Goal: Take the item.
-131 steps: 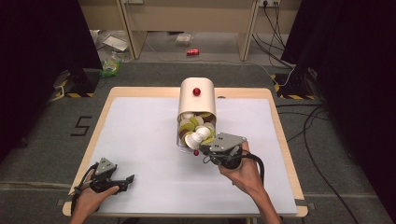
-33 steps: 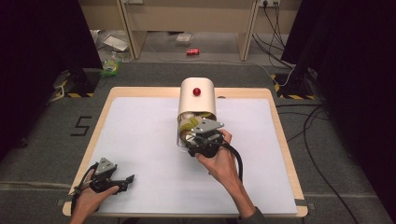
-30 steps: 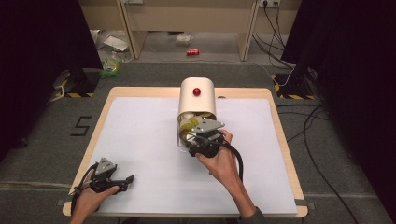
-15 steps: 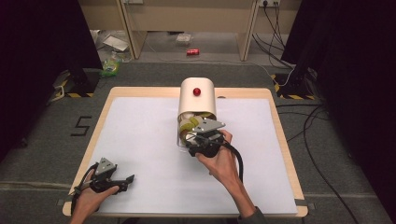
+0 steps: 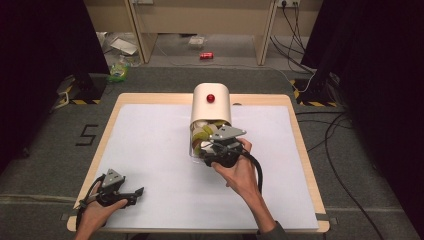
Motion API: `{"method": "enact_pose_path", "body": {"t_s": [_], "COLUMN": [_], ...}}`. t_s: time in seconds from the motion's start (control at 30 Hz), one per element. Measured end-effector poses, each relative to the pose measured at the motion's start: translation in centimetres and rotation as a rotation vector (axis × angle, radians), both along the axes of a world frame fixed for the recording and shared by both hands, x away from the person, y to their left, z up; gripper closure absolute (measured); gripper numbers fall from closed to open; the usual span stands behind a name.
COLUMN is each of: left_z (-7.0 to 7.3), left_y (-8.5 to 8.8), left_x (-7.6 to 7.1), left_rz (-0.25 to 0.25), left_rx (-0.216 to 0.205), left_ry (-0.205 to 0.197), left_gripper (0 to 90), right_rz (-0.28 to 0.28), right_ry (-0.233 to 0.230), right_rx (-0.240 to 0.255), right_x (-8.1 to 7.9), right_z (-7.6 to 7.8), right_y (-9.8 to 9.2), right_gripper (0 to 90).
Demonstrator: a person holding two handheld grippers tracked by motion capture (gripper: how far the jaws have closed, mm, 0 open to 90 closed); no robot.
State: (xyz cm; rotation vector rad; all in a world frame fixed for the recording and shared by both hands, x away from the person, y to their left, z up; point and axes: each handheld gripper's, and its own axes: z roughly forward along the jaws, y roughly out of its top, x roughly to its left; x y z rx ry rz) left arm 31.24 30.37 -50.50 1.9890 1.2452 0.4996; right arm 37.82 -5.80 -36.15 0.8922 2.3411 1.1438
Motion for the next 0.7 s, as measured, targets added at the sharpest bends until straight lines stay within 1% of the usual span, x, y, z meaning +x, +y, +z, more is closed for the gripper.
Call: {"method": "enact_pose_path", "body": {"t_s": [0.17, 0.3, 0.43, 0.5, 0.63, 0.7], "left_z": [0.00, -0.01, -0.01, 0.00, 0.00, 0.00], "left_y": [-0.01, -0.01, -0.01, 0.00, 0.01, 0.01], "left_x": [-0.01, -0.01, -0.01, 0.00, 0.00, 0.00], "left_rz": [0.001, 0.001, 0.001, 0.000, 0.000, 0.000], "left_rx": [-0.001, 0.000, 0.000, 0.000, -0.001, -0.001], "left_ry": [0.000, 0.000, 0.000, 0.000, 0.000, 0.000], "left_gripper": [14.2, 14.2, 14.2, 14.2, 14.2, 14.3], "right_rz": [-0.011, -0.020, -0.015, -0.019, -0.025, -0.030], "right_ry": [-0.004, -0.014, -0.023, -0.022, -0.038, -0.044], "right_rx": [-0.026, -0.032, -0.041, -0.038, -0.035, -0.022], "right_x": [-0.12, -0.32, -0.33, -0.34, -0.41, -0.38], "right_z": [-0.39, -0.52, -0.52, -0.50, -0.35, -0.12], "right_y": [0.63, 0.75, 0.75, 0.85, 0.89, 0.76], "right_gripper": [39.7, 39.6, 40.3, 40.5, 40.7, 40.7]}}
